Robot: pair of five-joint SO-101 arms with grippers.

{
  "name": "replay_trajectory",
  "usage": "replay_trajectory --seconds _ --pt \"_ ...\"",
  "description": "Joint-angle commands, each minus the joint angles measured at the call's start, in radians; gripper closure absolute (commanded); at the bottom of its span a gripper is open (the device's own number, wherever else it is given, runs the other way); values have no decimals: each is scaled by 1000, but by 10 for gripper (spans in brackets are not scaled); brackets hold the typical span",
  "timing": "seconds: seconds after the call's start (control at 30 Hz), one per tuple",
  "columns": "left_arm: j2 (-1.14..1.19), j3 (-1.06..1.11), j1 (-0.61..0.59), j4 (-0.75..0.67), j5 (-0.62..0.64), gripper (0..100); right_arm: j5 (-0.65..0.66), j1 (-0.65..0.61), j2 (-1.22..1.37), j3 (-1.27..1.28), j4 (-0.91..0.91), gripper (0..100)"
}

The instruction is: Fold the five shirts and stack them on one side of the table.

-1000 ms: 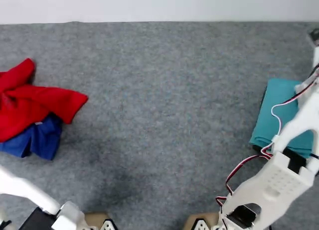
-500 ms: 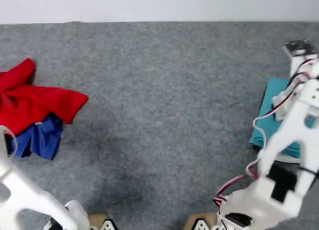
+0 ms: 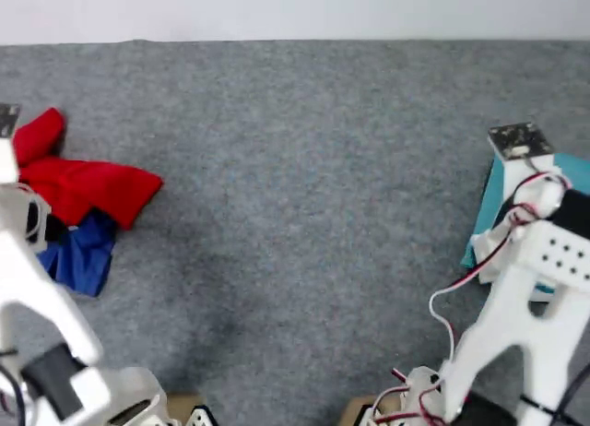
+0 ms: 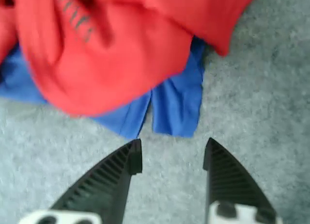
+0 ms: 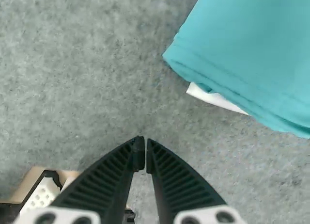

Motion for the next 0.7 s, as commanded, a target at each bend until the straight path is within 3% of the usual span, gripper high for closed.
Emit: replay_trajectory --seconds 0.0,0.33,0.5,0.67 --pt "100 -143 32 -18 -15 785 -9 -7 -81 29 39 990" --pt "408 -318 44 -109 -12 798 -48 -7 -159 112 39 990" --pt "503 -394 66 -107 -14 988 -141 -10 -159 114 38 990" --pt "519 -490 81 -57 -9 996 -149 -10 -160 112 39 990"
